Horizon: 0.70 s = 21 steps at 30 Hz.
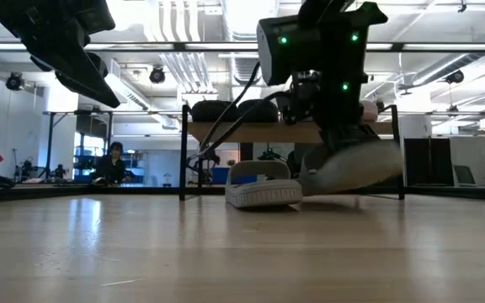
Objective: Pick and place slides into the shelf
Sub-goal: Put the right gray slide under the shelf
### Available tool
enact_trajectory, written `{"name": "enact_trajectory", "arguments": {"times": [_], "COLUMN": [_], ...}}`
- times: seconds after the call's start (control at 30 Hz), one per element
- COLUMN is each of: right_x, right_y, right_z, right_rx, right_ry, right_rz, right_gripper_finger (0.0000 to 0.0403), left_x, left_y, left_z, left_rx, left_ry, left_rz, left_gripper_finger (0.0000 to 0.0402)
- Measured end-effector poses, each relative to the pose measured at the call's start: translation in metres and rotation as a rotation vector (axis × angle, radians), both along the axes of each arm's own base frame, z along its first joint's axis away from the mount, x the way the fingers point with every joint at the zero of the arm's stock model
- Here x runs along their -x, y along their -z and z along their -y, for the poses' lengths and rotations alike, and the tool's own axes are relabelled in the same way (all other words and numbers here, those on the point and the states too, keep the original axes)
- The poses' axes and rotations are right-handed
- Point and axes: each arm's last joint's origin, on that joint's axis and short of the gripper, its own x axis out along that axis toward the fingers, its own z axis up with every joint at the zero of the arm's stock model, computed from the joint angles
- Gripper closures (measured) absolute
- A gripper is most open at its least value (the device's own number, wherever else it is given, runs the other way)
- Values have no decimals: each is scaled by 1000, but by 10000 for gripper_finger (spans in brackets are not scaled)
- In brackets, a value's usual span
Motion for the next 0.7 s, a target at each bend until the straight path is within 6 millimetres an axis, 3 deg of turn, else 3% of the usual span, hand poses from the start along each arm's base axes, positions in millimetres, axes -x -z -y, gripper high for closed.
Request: {"name": "enact_trajectory", "arguments": {"times": [0.3,0.7], "right_x": [-1,-12], "right_y": [-5,-29], "right_z": [-6,-26], "right_rx": [-2,-65], "right_ry": [-19,-57], "right_rz": [-5,71], "right_gripper_finger": [246,225], "left_x": [0,0], "left_y": [0,0], "left_z": [0,0], "left_rx": [-1,-1], "left_ry": [0,1], "left_rz": [0,0], "left_gripper_finger": [178,178]}}
